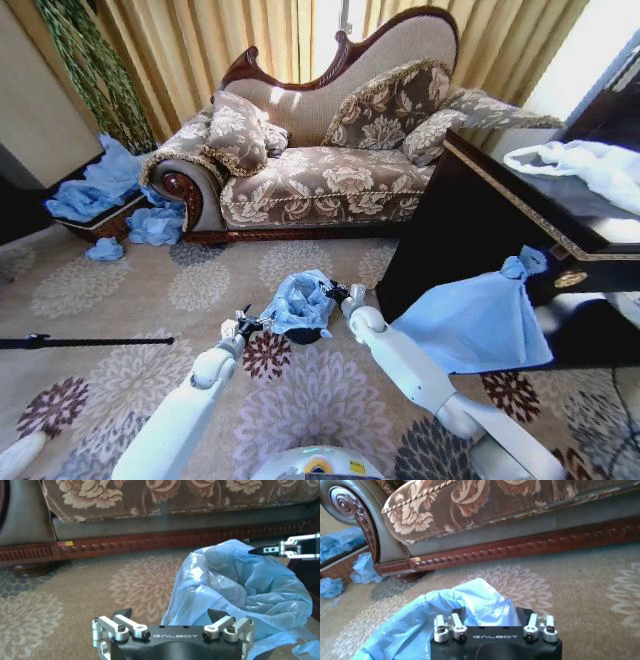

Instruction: Place a garbage bag over the trash bin.

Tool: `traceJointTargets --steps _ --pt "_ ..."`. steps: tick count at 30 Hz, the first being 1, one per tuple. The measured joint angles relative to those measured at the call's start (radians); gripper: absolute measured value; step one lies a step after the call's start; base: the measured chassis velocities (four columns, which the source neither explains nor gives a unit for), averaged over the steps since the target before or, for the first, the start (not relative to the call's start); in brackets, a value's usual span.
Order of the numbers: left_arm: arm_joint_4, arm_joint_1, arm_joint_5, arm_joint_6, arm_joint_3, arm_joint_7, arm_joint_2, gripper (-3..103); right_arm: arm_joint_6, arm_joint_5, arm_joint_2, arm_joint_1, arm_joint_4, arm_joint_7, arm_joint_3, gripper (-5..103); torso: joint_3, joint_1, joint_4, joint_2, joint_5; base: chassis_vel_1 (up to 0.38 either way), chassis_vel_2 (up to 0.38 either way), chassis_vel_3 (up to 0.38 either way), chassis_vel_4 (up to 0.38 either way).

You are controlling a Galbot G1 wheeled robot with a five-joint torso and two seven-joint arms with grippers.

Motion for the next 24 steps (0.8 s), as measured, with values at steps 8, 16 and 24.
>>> traceJointTargets --steps 8,16,24 --pt "0.005 -0.001 0.000 -0.002 0.000 0.007 0.000 100 0.011 -0.014 0.010 0.003 -0.016 -0.001 -0.001 97 0.000 0.000 0.0000 0.000 0.0000 0.000 0.000 0.000 0.000" --pt "0.009 -0.007 -0.001 -0.003 -0.001 0.009 0.001 100 0.020 -0.019 0.019 0.005 -0.034 0.001 0.001 91 0.000 0.000 0.0000 0.000 0.0000 0.000 0.000 0.000 0.000" --pt "0.013 -0.003 -0.001 -0.006 -0.001 0.013 -0.002 100 0.028 -0.028 0.022 0.008 -0.043 0.010 0.002 62 0.000 0.000 0.0000 0.000 0.0000 0.000 0.000 0.000 0.000"
